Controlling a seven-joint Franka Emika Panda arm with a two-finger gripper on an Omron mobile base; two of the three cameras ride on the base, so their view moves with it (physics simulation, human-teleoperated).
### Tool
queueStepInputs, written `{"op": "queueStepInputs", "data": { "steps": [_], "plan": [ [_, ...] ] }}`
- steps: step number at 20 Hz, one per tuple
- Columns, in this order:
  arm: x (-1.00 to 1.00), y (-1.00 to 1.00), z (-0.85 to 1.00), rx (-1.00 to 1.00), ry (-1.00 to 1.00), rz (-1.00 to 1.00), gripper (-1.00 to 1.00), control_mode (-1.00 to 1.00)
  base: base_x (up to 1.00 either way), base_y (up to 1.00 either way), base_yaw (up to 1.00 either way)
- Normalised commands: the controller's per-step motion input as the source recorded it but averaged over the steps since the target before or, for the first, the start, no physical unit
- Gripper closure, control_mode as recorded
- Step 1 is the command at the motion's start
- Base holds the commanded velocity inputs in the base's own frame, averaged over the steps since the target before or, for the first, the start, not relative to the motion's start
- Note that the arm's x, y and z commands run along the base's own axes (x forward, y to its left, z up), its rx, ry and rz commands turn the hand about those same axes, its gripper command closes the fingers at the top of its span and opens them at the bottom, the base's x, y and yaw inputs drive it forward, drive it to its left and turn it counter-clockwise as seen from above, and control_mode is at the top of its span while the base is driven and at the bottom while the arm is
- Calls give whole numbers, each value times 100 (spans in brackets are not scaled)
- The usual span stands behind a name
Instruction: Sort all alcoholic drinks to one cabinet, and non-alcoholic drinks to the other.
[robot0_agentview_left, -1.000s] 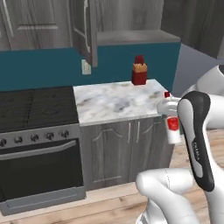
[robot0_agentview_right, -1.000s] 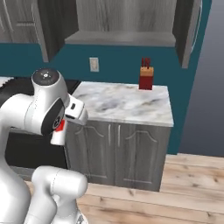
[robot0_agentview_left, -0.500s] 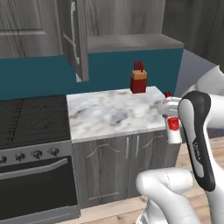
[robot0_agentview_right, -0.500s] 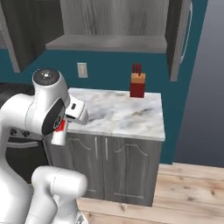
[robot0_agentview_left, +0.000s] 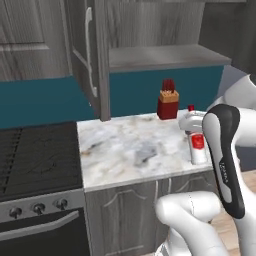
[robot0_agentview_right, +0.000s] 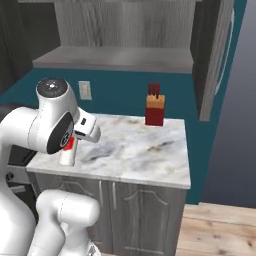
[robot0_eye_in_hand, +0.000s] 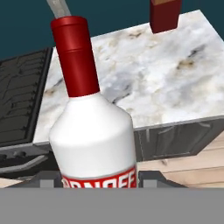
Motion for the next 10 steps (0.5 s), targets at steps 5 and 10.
{"op": "queueStepInputs", "data": {
  "steps": [5,10],
  "plan": [
    [0,0,0,0,0,0,100,100,43,-8,0],
    [0,0,0,0,0,0,100,100,43,-8,-1]
  ]
}}
